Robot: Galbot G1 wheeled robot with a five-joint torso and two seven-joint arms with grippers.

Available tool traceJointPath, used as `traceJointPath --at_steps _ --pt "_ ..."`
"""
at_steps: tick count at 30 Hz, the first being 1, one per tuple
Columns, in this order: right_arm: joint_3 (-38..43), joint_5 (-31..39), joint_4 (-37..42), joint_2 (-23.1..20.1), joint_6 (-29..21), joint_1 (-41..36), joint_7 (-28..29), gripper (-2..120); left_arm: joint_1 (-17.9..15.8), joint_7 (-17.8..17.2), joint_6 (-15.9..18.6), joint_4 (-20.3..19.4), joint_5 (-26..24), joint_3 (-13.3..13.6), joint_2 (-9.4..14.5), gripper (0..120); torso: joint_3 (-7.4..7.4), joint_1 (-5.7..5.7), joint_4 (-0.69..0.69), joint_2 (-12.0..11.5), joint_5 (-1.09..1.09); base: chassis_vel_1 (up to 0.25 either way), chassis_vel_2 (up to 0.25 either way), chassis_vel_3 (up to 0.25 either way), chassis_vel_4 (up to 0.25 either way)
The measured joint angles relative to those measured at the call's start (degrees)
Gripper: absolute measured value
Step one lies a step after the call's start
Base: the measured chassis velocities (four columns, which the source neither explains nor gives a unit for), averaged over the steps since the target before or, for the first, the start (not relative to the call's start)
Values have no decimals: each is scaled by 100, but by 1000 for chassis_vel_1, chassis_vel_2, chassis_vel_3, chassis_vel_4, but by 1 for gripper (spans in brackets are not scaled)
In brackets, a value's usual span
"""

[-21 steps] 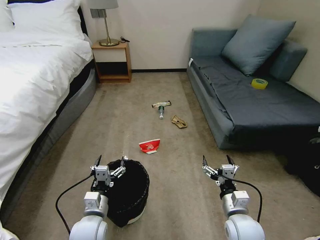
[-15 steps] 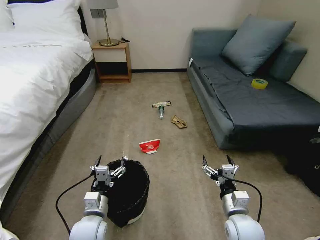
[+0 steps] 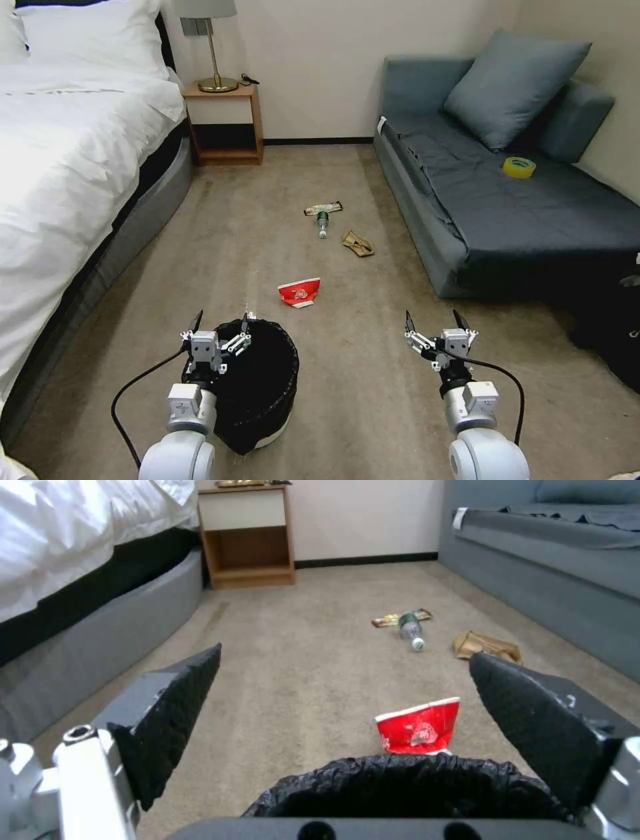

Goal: Pick up the trash bin, then pick up the garbage on the floor and place it into the trash bin.

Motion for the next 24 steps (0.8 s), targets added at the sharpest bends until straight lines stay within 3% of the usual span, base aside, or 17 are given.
traceJointPath --at_steps 14,15,17,18,20,24 --pt "3 -2 52 10 -48 -5 31 100 1 3 62 -55 -21 -30 -9 100 0 0 0 0 0 0 0 0 0" --pt "8 -7 136 33 -117 -14 86 100 2 -2 157 -152 -55 -75 -27 100 1 0 0 0 -1 0 0 0 0" --pt "55 -39 615 148 -477 -54 395 100 3 -61 655 -707 -232 -344 -127 100 0 0 0 0 0 0 0 0 0" --pt "55 -39 615 148 -477 -54 395 100 3 -61 655 -707 -232 -344 -127 100 0 0 0 0 0 0 0 0 0" --pt "101 -72 1076 261 -837 -101 697 100 6 -120 1123 -1214 -393 -592 -221 100 0 0 0 0 1 0 0 0 0" --pt "163 -104 1708 414 -1328 -167 1133 100 17 -126 1343 -1432 -570 -800 -138 100 0 0 0 0 -2 0 0 0 0"
